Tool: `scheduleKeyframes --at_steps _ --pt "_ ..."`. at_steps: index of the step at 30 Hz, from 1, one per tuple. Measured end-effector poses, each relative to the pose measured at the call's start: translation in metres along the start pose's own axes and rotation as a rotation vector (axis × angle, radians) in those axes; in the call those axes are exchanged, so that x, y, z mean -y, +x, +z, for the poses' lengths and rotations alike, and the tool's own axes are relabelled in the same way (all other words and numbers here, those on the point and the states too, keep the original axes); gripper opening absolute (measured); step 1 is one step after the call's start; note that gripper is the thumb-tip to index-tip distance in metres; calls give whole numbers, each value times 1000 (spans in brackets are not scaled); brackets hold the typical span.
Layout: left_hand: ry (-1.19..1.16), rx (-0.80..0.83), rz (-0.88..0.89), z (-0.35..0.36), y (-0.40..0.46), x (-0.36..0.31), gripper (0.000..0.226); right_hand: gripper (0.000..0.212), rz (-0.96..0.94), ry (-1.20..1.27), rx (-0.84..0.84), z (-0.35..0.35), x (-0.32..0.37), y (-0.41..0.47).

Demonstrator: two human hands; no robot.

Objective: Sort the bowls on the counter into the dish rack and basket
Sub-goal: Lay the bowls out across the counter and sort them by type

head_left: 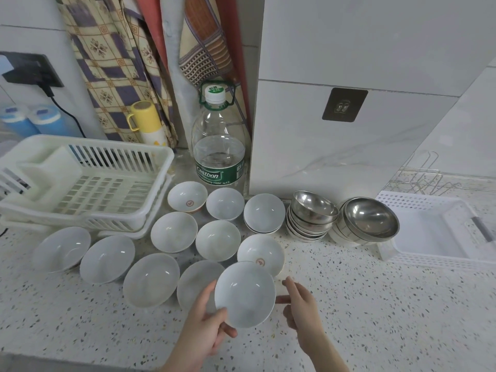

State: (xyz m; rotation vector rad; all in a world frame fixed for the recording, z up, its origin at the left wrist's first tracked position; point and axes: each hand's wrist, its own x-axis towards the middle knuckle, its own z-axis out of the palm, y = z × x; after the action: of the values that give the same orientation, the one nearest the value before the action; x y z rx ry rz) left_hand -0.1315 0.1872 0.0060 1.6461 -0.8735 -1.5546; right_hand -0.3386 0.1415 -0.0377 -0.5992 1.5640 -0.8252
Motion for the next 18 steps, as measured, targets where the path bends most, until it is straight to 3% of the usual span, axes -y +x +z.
scheduleKeyframes --at_steps 6,12,18 --pt "117 101 -2 32 1 7 56 38 -51 38 76 -22 -10 -28" --pt "235 87 18 32 4 27 54 21 -133 -37 101 -28 -18 -32" --pt "281 32 21 30 8 41 56 39 -137 -73 108 -20 -19 -30"
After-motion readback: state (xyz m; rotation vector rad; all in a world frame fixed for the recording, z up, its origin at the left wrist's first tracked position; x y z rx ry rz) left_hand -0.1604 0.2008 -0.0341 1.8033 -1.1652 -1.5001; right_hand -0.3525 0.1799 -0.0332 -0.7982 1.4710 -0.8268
